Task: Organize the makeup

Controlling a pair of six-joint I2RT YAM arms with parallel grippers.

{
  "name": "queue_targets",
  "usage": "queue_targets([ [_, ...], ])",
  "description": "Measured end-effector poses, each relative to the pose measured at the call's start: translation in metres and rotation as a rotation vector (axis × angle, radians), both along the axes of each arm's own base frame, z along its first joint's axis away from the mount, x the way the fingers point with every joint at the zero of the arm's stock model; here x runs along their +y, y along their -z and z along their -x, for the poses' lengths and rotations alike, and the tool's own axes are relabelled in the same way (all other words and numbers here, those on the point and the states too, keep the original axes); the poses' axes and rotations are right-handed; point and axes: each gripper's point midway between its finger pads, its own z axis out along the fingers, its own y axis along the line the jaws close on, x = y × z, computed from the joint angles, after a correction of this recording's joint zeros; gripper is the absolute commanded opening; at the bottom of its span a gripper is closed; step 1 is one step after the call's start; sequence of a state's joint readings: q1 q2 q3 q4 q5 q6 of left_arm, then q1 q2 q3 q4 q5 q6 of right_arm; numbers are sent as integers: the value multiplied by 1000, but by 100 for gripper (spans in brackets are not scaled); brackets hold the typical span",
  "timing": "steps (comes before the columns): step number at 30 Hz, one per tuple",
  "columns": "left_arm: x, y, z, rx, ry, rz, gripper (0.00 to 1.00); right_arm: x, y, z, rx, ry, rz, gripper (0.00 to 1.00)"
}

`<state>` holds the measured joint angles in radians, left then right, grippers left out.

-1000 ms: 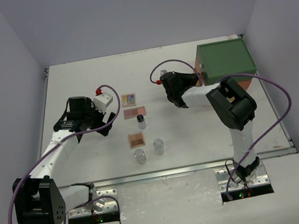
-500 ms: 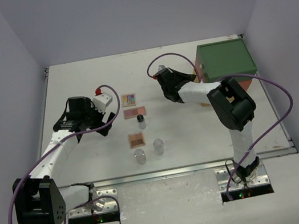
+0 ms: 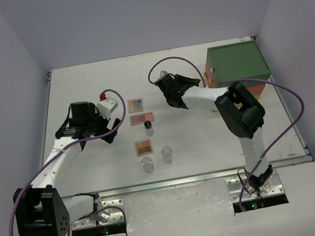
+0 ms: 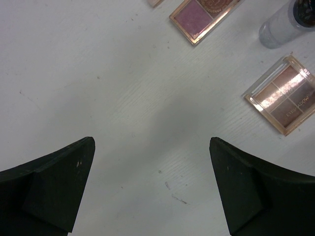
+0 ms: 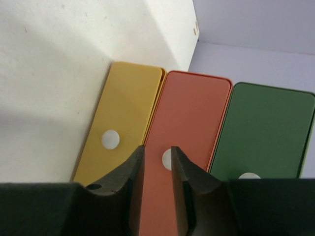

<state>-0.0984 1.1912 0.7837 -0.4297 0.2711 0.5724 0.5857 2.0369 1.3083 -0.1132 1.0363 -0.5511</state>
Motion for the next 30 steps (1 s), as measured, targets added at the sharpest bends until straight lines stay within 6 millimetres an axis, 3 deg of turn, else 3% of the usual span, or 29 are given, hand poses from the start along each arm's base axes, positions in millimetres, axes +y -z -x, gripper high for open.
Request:
queue_targets([
  [9, -2, 0, 0, 1, 7, 10, 100, -33, 19, 25, 120, 27, 101, 36],
  [18, 0, 5, 4, 15, 6, 14, 100, -40, 15, 25, 130, 35, 128, 37],
  [22, 1, 5, 3, 14, 4, 15, 100, -39, 8, 23, 118, 28, 137, 37],
  [30, 0, 5, 4, 14, 6, 18, 100, -35, -27, 13, 31, 9, 112, 38],
])
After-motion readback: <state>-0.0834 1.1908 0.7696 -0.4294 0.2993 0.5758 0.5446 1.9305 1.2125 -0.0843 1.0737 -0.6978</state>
